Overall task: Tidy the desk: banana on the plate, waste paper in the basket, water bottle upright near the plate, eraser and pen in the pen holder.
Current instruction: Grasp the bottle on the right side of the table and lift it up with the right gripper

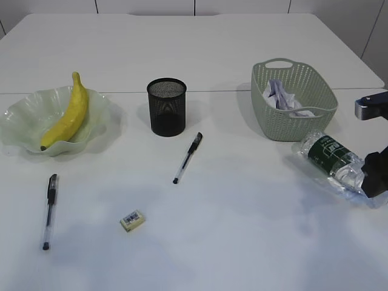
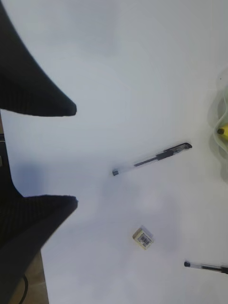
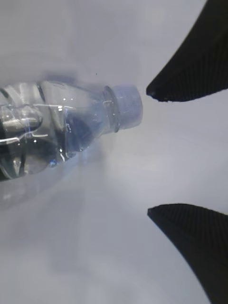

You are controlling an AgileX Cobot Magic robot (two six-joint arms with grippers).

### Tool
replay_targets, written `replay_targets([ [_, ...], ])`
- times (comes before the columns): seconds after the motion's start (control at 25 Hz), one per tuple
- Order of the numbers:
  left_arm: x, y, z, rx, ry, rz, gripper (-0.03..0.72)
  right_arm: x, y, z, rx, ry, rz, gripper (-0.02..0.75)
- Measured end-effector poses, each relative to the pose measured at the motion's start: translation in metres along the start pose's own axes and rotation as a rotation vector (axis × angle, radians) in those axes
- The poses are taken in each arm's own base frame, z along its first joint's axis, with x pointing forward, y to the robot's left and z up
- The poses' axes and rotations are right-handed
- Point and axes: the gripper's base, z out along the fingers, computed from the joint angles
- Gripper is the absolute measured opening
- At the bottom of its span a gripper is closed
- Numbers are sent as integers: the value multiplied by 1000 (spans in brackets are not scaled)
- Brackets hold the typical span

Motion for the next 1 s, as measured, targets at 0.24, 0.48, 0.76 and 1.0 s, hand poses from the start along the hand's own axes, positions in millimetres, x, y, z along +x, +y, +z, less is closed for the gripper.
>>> replay_targets([
  [0.24, 0, 0, 0, 0, 0, 0, 382, -2, -4, 13, 22, 15, -26, 501],
  [0.48, -1, 0, 0, 0, -7, 0, 382, 1, -21, 26, 36, 26, 16, 501],
  [0.76, -2, 0, 0, 1, -27, 0, 381, 2, -24, 43, 7, 49, -3, 501],
  [1.0, -2, 0, 0, 3, -27, -1, 381, -1, -25, 51, 8, 36, -11, 501],
])
